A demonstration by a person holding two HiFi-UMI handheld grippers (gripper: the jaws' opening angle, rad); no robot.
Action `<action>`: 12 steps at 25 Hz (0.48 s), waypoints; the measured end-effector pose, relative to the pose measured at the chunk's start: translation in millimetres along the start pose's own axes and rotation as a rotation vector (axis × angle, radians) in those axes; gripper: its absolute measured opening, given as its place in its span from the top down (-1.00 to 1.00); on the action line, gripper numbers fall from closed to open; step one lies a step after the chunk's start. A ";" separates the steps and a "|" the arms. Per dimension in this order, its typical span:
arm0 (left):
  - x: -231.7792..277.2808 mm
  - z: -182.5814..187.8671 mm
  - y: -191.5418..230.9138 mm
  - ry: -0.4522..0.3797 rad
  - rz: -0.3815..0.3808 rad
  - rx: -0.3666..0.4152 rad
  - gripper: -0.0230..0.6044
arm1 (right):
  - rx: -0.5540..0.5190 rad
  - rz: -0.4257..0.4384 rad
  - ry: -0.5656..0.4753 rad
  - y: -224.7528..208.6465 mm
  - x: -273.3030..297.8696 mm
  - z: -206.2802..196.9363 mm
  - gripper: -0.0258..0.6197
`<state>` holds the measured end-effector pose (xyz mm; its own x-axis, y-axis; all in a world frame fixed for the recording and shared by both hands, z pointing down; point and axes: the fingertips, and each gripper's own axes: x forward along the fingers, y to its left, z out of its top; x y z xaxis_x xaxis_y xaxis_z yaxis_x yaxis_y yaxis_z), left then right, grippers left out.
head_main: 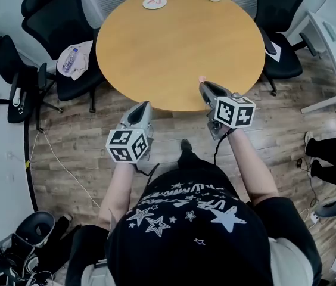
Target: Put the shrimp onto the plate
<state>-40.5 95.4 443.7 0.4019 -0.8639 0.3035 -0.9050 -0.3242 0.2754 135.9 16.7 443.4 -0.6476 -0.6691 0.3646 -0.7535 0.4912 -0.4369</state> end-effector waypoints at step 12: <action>73.3 49.6 39.5 0.014 0.058 -0.007 0.92 | 0.030 0.040 0.027 -43.7 77.4 59.5 0.75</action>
<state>-53.8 0.2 431.6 0.3508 -0.8757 0.3318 -0.9259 -0.2712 0.2630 125.5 -89.7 441.7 -0.6804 -0.6337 0.3681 -0.7233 0.5003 -0.4759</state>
